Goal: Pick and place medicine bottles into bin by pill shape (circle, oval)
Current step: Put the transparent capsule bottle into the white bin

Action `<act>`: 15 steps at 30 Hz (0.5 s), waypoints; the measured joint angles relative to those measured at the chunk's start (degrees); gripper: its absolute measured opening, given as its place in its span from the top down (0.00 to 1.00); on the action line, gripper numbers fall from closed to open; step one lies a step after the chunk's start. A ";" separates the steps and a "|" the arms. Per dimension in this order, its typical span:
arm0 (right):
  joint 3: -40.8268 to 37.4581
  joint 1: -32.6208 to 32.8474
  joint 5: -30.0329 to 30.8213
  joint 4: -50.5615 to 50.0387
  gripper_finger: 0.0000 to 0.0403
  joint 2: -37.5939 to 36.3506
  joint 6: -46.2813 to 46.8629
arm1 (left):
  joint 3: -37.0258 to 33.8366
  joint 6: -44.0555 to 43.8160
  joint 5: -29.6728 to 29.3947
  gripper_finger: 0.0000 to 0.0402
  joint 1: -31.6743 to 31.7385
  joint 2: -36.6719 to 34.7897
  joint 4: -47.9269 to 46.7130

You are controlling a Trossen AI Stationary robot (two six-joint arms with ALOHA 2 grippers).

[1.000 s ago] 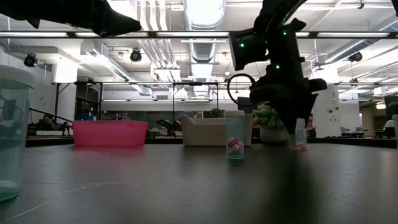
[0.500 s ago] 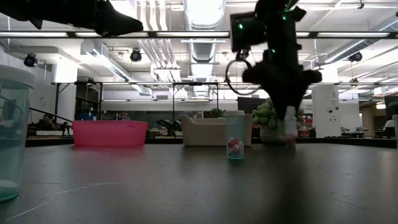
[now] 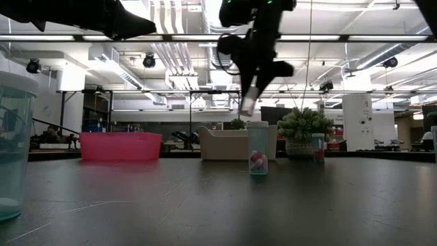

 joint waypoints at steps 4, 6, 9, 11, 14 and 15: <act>9.43 -3.17 -0.04 -3.06 0.66 5.80 -6.58 | 0.02 -0.02 0.01 0.59 0.00 0.04 0.00; 14.63 -4.62 -0.02 -5.40 0.66 8.96 -9.68 | 0.02 -0.02 0.01 0.59 0.01 -0.01 0.02; 22.03 -6.71 0.00 -8.41 0.66 13.82 -13.94 | 0.02 -0.02 0.01 0.59 0.01 -0.05 0.00; 26.34 -7.97 -0.01 -9.88 0.67 16.87 -16.25 | 0.02 -0.02 0.01 0.59 0.00 -0.05 -0.02; 31.64 -9.82 -0.04 -11.52 0.67 20.94 -18.80 | 0.02 -0.02 0.03 0.59 0.00 -0.07 -0.01; 33.13 -10.39 -0.04 -11.82 0.67 22.14 -19.56 | 0.02 0.00 0.01 0.59 0.00 -0.10 0.00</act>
